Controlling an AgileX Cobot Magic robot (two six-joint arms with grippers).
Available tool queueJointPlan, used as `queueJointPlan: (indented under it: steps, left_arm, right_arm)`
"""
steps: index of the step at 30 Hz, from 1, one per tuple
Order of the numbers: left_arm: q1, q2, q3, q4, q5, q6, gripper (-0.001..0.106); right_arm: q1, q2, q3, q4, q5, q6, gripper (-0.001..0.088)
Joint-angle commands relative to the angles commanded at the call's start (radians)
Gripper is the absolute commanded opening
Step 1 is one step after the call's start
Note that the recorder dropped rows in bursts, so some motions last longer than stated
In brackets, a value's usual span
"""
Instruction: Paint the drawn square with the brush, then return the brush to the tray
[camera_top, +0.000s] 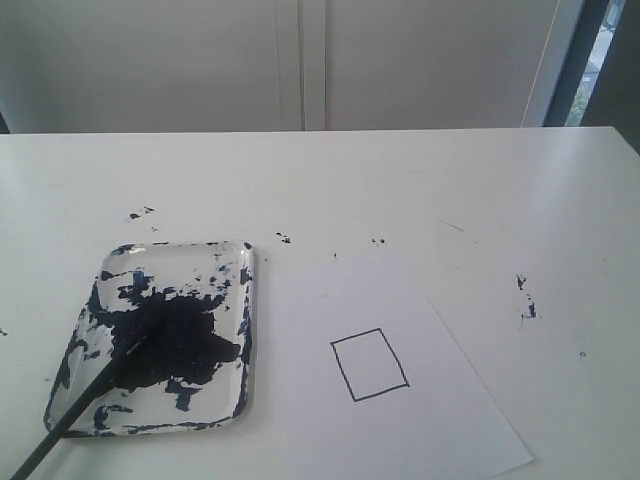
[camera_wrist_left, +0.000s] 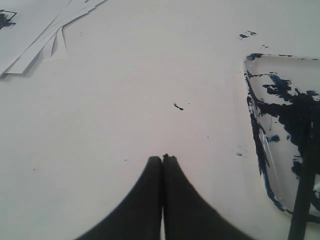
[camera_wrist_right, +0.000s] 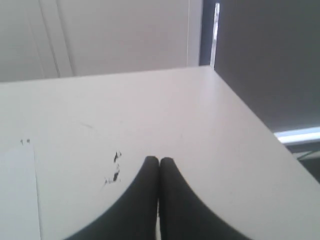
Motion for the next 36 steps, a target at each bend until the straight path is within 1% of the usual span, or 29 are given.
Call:
queueJointPlan:
  steps: [4,36]
  left_arm:
    - [0.001,0.000,0.000,0.002,0.000,0.000,0.000]
    - [0.001,0.000,0.000,0.002,0.000,0.000,0.000]
  right_arm:
    - [0.000,0.000,0.000,0.000,-0.028,0.000,0.0000]
    - [0.000,0.000,0.000,0.000,-0.026,0.020,0.0000]
